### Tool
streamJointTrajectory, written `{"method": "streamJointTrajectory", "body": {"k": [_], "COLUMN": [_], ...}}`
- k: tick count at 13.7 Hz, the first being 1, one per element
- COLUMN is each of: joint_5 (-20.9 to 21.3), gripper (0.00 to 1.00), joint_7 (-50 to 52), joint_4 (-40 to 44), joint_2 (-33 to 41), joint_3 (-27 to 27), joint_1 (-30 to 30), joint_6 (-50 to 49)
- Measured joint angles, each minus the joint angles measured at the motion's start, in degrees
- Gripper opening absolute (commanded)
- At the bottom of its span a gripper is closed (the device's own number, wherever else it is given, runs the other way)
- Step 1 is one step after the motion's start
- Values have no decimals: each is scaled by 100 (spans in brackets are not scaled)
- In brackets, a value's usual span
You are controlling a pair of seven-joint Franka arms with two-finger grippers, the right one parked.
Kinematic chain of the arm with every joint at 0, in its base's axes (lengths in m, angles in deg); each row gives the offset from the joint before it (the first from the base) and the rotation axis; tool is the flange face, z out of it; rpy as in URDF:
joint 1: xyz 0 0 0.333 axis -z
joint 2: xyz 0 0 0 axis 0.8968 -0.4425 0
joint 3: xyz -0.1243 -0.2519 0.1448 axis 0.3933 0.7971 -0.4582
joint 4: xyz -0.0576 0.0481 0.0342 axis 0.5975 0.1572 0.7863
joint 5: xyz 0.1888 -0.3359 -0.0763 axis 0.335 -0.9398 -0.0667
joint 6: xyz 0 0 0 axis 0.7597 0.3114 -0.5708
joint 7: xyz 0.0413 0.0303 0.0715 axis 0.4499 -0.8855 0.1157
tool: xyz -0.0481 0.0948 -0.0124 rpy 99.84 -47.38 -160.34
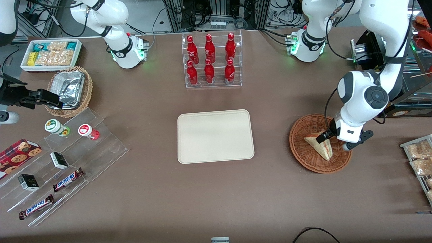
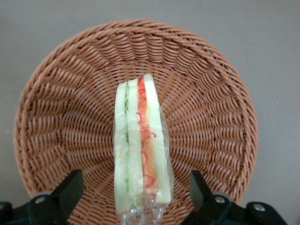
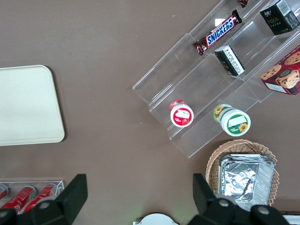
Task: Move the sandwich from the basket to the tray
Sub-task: 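Close the left gripper on the wrapped sandwich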
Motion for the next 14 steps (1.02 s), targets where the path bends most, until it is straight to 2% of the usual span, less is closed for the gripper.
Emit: {"method": "streamJointTrajectory", "body": {"k": [3,4,5,6,7,8,9,14], "joint_5": [0,0,0,0,0,0,0,37], "gripper": [100,96,73,44,22,5,0,0], "joint_7": [2,2,4,5,9,13,16,-4], "joint_4": [-169,-227,-256,-260,-260,-258,-252,-41], "joint_2": [-188,-235,-276,-302,-308,-307,-306,-181], "joint_3": [5,5,5,5,5,5,5,46], "joint_1": [1,1,1,1,1,1,0,39], "joint_6": [475,589,648,668,670,670,672,471]}}
